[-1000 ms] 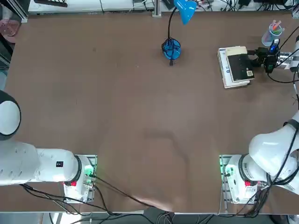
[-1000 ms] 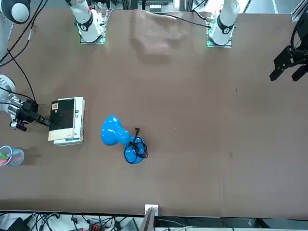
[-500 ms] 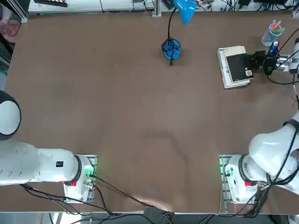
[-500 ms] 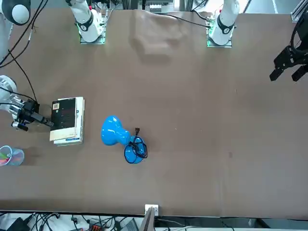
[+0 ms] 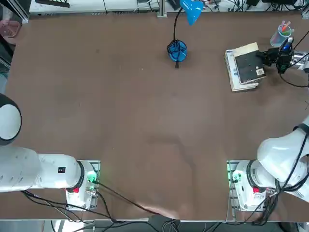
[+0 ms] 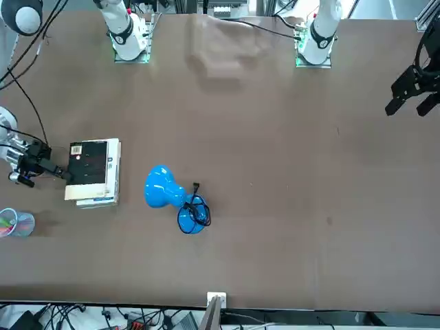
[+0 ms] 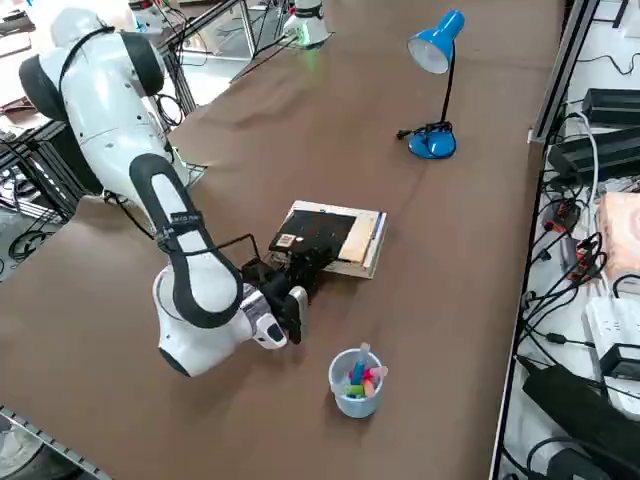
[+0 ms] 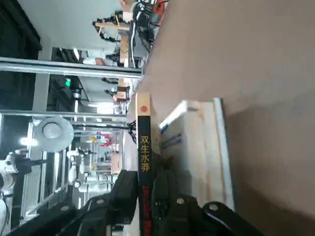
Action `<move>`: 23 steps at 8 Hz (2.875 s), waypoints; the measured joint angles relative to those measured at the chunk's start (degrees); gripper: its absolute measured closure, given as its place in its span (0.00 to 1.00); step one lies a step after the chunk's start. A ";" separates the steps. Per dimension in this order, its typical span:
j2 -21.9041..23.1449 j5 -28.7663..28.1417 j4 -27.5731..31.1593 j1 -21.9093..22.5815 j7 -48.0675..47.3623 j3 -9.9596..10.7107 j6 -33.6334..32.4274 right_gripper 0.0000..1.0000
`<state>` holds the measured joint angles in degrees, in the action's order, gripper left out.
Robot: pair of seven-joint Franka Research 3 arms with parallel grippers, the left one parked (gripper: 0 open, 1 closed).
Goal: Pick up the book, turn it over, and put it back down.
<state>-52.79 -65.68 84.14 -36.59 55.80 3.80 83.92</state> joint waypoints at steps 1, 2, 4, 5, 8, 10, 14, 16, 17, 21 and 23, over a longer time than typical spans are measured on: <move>1.65 3.82 -2.76 0.08 -2.81 -0.06 -0.41 0.86; 4.71 8.91 -5.32 0.38 -6.25 -0.19 -0.44 0.86; 12.35 22.67 -10.29 3.03 -13.54 -0.55 0.85 0.88; 16.27 30.73 -11.63 6.00 -16.91 -0.81 2.71 0.88; 23.61 54.69 -11.88 18.96 -25.27 -1.11 7.42 0.88; 24.33 68.93 -11.27 26.23 -28.44 -1.29 10.34 0.88; 29.10 98.28 2.69 42.95 -46.03 -1.58 17.62 0.88; 31.41 104.92 9.74 51.71 -58.58 -1.61 18.98 0.88; 32.29 109.18 13.46 54.82 -64.68 -1.62 20.29 0.88; 32.27 126.78 25.69 62.57 -88.80 -1.59 23.19 0.88; 28.46 132.01 26.54 65.10 -96.11 -1.58 20.76 0.88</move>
<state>-24.34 66.33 110.68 28.51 -40.32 2.22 104.69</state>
